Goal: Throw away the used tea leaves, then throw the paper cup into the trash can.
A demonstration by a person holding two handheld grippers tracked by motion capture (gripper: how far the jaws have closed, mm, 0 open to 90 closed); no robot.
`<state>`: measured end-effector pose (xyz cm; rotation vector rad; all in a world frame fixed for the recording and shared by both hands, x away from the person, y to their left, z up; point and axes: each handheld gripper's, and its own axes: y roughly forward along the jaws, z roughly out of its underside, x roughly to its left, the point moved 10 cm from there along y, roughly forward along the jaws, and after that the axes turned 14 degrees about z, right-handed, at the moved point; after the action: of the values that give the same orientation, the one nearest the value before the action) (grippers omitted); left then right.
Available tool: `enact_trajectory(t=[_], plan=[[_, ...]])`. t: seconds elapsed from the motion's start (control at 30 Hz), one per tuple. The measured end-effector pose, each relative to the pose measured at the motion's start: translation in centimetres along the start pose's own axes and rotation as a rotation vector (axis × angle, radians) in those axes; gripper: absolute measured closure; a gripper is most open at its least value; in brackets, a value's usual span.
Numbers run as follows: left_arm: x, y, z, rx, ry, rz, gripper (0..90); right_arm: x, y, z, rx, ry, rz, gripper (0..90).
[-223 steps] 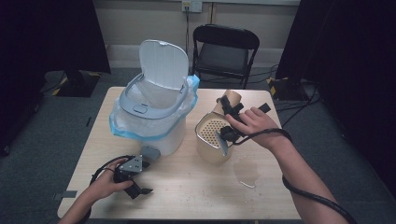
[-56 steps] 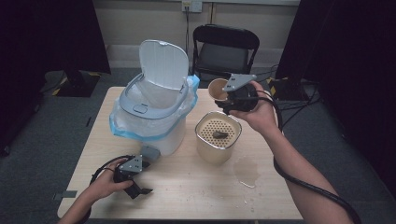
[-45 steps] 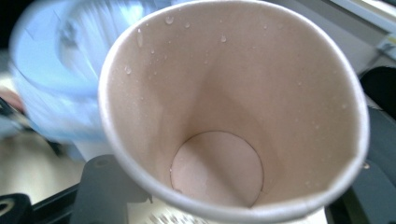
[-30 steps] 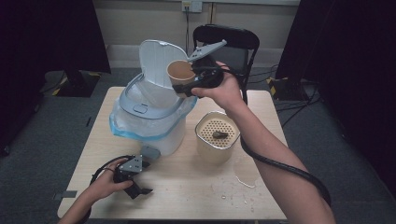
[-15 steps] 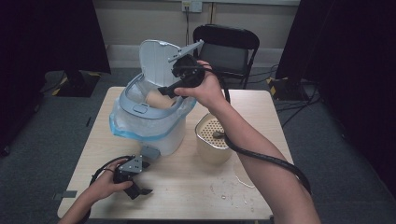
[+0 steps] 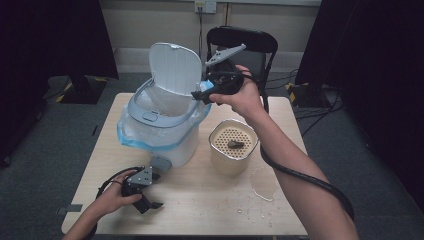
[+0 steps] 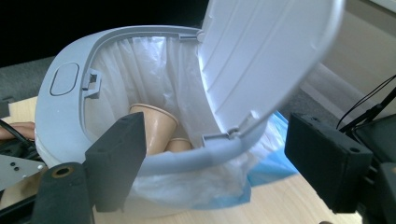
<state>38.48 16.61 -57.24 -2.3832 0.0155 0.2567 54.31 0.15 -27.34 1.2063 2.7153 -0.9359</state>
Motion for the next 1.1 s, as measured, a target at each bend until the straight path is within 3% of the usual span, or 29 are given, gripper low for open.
enact_trajectory(t=[0.13, 0.17, 0.63, 0.77, 0.9, 1.03, 1.1], plan=[[0.0, 0.0, 0.0, 0.0, 0.0, -0.001, 0.0, -1.0, -0.3, 0.1, 0.004, 0.0, 0.022, 20.4], [0.0, 0.0, 0.0, 0.0, 0.0, -0.001, 0.0, -1.5, -0.2, -0.2, -0.003, 0.022, 0.022, 20.3], [0.0, 0.0, 0.0, 0.003, 0.003, 0.0, 0.0, -3.6, 2.8, -0.5, 0.024, 0.073, 0.042, 21.5], [0.0, 0.0, 0.0, 0.002, 0.004, -0.001, 0.0, -3.6, 3.4, -0.9, 0.003, 0.114, 0.011, 22.5], [0.0, 0.0, 0.0, 0.003, 0.005, 0.001, 0.0, -3.2, 3.9, -1.7, -0.022, 0.125, -0.018, 25.2], [0.0, 0.0, 0.0, 0.003, 0.005, 0.001, 0.0, -2.1, 3.9, -2.8, -0.049, 0.093, -0.064, 37.4], [0.0, 0.0, 0.0, 0.003, 0.005, 0.0, 0.0, -1.8, 3.8, -3.2, -0.055, 0.091, -0.07, 35.6]])
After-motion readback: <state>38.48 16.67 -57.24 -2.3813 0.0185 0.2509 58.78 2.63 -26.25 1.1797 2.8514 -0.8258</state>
